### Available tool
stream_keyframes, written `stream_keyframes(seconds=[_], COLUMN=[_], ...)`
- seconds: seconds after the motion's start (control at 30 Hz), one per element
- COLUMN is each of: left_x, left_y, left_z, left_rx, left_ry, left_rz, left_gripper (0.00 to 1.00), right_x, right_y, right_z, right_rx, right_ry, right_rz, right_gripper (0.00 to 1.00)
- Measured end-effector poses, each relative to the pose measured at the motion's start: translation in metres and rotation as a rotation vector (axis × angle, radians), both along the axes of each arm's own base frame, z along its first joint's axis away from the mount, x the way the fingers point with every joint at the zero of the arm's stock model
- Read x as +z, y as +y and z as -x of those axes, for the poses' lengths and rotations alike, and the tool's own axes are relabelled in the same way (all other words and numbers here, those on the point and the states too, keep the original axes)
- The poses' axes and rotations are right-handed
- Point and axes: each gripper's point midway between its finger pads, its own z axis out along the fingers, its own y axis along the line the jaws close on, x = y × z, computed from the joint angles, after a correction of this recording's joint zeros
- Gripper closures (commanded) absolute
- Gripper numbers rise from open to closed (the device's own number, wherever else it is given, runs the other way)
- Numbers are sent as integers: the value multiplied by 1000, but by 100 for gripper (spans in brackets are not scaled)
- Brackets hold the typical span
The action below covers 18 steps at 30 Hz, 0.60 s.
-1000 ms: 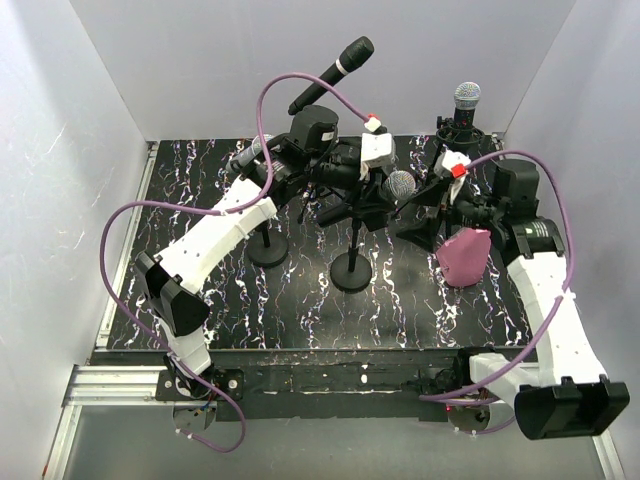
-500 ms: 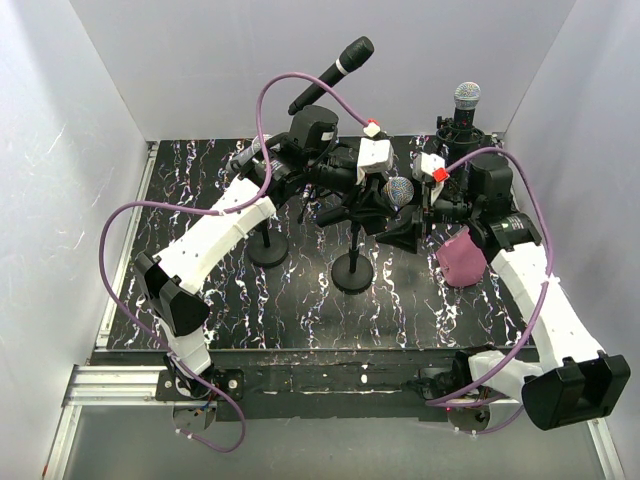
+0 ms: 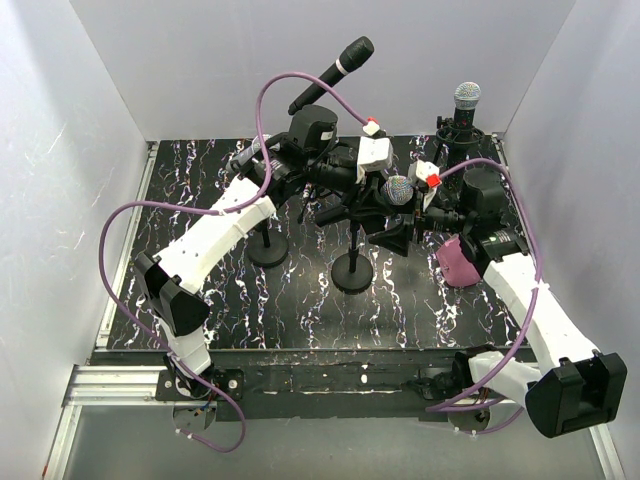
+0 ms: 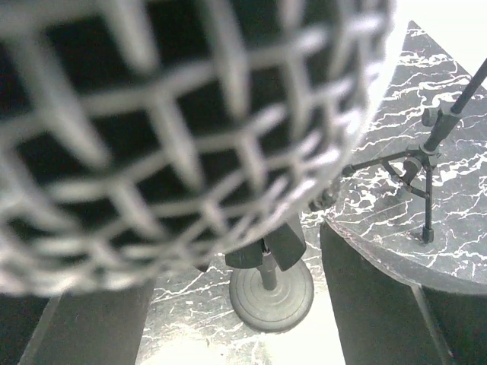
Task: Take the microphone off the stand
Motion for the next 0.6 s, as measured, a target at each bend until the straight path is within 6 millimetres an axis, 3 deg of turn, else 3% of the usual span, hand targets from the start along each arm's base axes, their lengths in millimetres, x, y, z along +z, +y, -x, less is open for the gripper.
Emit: stream_keyframes(seconds=[0.33, 0.6], left_x=[1, 0], left_y=[0, 0], left_z=[0, -2], left_rx=[5, 11], left_ry=[13, 37], left_rz=[2, 2], left_gripper=[100, 100], right_x=[5, 3], right_y=[9, 9], right_z=[1, -1], right_rx=[0, -33], right_ry=[5, -12], right_rz=[-46, -54], right_gripper=[9, 39])
